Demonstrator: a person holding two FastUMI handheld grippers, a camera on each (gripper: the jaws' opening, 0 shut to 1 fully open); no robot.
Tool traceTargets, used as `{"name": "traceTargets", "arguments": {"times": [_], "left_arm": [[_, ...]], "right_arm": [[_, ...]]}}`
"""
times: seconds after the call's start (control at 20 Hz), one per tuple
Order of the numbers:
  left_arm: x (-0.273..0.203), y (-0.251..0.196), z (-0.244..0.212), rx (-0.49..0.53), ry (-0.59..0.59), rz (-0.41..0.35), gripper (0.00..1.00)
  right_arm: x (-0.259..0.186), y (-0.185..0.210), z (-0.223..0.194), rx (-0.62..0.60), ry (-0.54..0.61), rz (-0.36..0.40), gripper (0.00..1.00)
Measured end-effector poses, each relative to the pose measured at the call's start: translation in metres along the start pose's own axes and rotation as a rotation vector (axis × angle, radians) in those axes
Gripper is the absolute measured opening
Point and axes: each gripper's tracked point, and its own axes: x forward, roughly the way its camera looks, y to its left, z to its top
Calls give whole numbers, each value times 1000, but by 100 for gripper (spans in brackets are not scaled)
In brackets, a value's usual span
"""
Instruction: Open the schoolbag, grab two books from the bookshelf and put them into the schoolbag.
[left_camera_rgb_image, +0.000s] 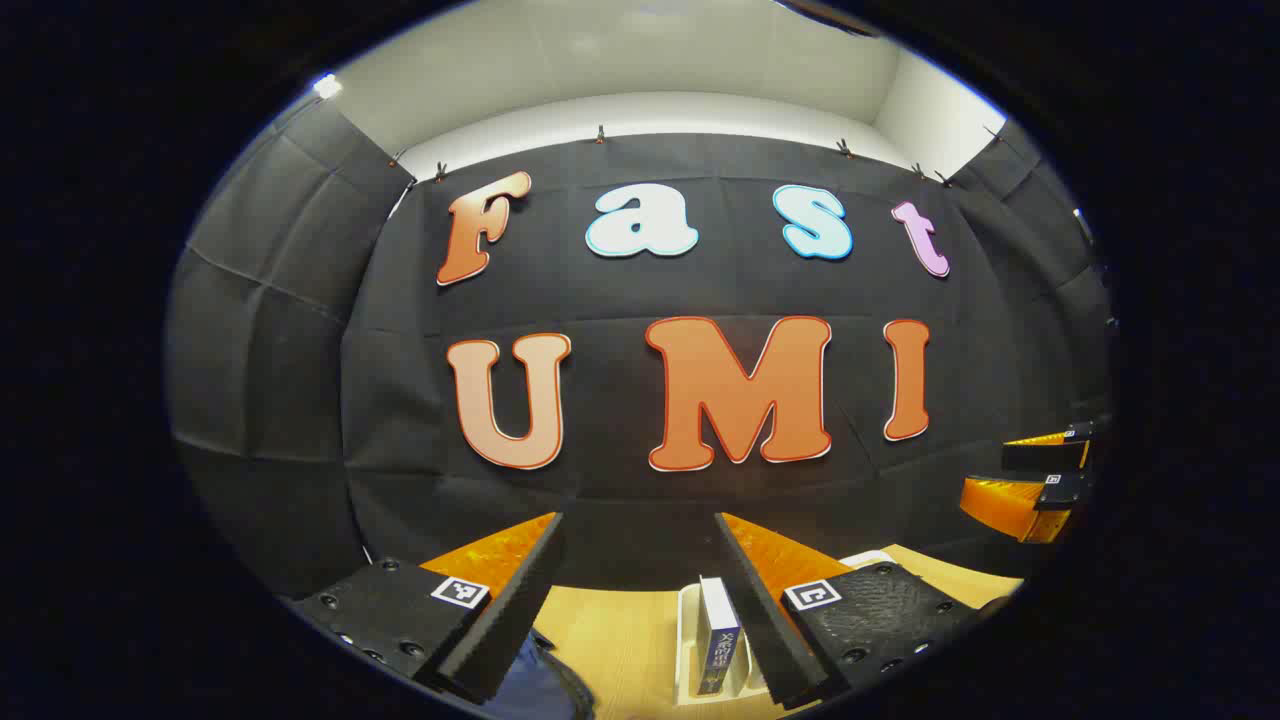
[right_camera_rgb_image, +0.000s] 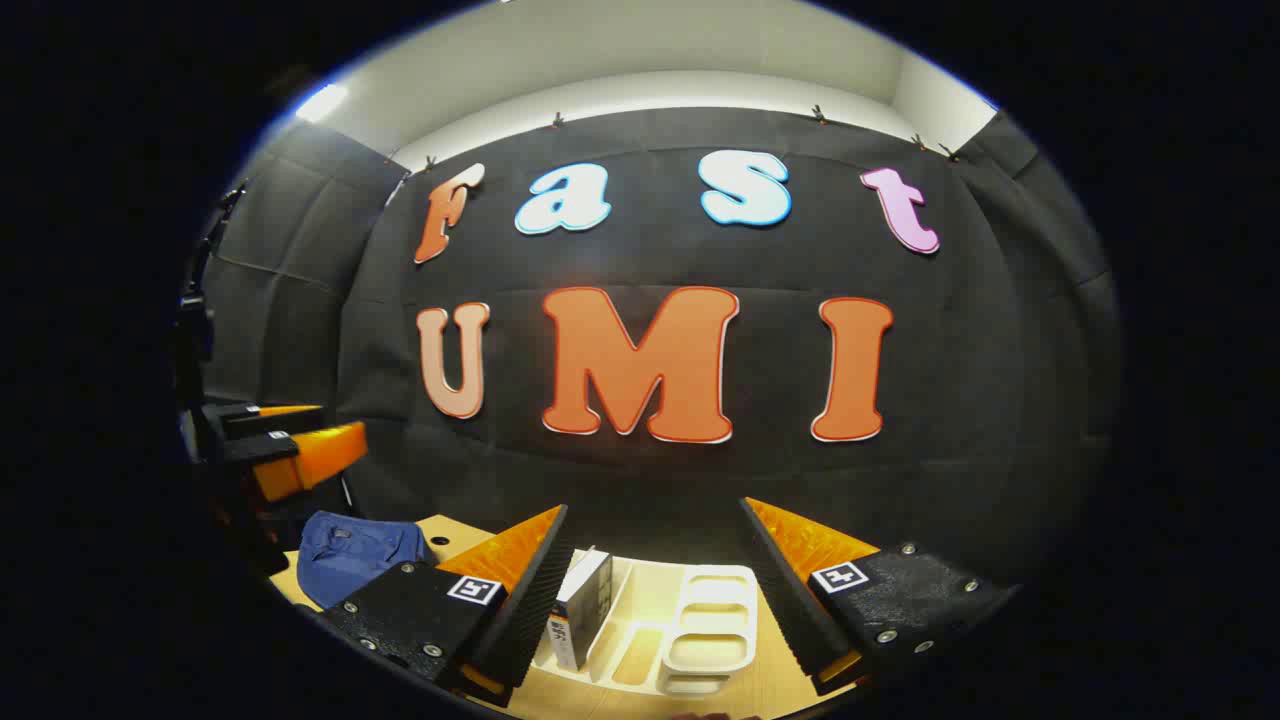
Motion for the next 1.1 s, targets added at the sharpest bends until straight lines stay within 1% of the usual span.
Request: {"name": "traceTargets", "arguments": {"times": [0.05,0.15,0.25,0.3,0.35,0.4,0.45,0.5,0.55,0.6,0.65,0.8,0.9,1.1], "left_arm": [[2,-1,-4,-3,7,-17,89],[6,0,-8,-10,10,-52,89],[12,5,-7,-5,3,-79,89],[14,6,-8,-7,0,-93,89],[17,7,-11,-12,4,-106,91],[18,8,-15,-19,13,-116,89],[19,10,-19,-29,21,-125,92],[21,10,-25,-38,29,-133,92],[22,12,-27,-43,36,-136,91],[21,14,-29,-48,42,-138,89],[22,15,-33,-49,47,-139,92],[24,17,-36,-41,50,-143,92],[22,18,-36,-33,51,-144,92],[23,25,-39,-29,55,-134,92]], "right_arm": [[-1,5,7,-28,-32,-17,97],[2,13,13,-66,-54,-51,97],[2,18,16,-76,-53,-82,97],[4,20,16,-68,-50,-100,97],[5,22,12,-59,-37,-113,97],[6,22,7,-59,-14,-128,96],[7,24,3,-65,3,-138,97],[9,26,1,-69,11,-145,97],[10,29,1,-71,16,-148,97],[11,32,-3,-73,26,-145,97],[11,35,-7,-73,40,-141,97],[15,44,-14,-46,71,-121,97],[18,53,-15,-11,75,-89,97],[20,50,-11,-32,62,-111,97]]}}
